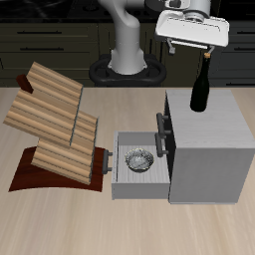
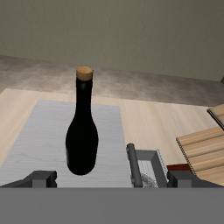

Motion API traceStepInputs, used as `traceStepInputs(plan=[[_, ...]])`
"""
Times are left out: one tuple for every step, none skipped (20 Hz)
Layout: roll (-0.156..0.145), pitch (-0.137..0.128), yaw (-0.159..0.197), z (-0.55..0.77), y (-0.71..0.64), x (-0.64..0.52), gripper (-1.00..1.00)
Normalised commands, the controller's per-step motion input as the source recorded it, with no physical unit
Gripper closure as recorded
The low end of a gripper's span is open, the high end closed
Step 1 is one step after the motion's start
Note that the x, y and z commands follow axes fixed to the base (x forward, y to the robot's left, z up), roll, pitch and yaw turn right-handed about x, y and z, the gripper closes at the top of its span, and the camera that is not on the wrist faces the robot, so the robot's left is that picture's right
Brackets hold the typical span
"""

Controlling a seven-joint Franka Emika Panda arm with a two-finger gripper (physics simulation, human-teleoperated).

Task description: Place the wine bottle on the top layer of the wine rack

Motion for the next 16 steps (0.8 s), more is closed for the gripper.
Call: traceStepInputs(plan=[[0.022, -0.069, 0.119, 0.03, 0.13, 0.31, -1.0], [-0.043, 0.03, -0.132, 0.04, 0.06, 0.24, -1.0], [0.058, -0.062, 0.061, 0.02, 0.08, 0.14, -1.0], [-0.07, -0.033, -0.033, 0.09, -0.01, 0.3, -1.0], [-0.014, -0.029, -0.09, 0.09, 0.05, 0.2, -1.0], [0.055, -0.018, 0.001, 0.09, 0.13, 0.28, -1.0], [-0.048, -0.034, -0.037, 0.05, 0.07, 0.25, -1.0], [0.014, 0.069, -0.065, 0.11, 0.19, 0.33, -1.0], [-0.028, -0.033, 0.025, 0.01, 0.07, 0.11, -1.0], [0.057, 0.007, 0.023, 0.02, 0.29, 0.22, -1.0], [0.046, -0.051, 0.073, 0.04, 0.24, 0.15, -1.0], [0.025, -0.011, 0.024, 0.02, 0.19, 0.19, -1.0], [0.052, -0.013, 0.017, 0.03, 0.16, 0.15, -1.0], [0.083, -0.007, 0.027, 0.02, 0.17, 0.23, -1.0], [0.039, 0.062, 0.024, -0.09, 0.22, 0.28, -1.0], [0.077, -0.025, 0.083, -0.1, 0.29, 0.2, -1.0]])
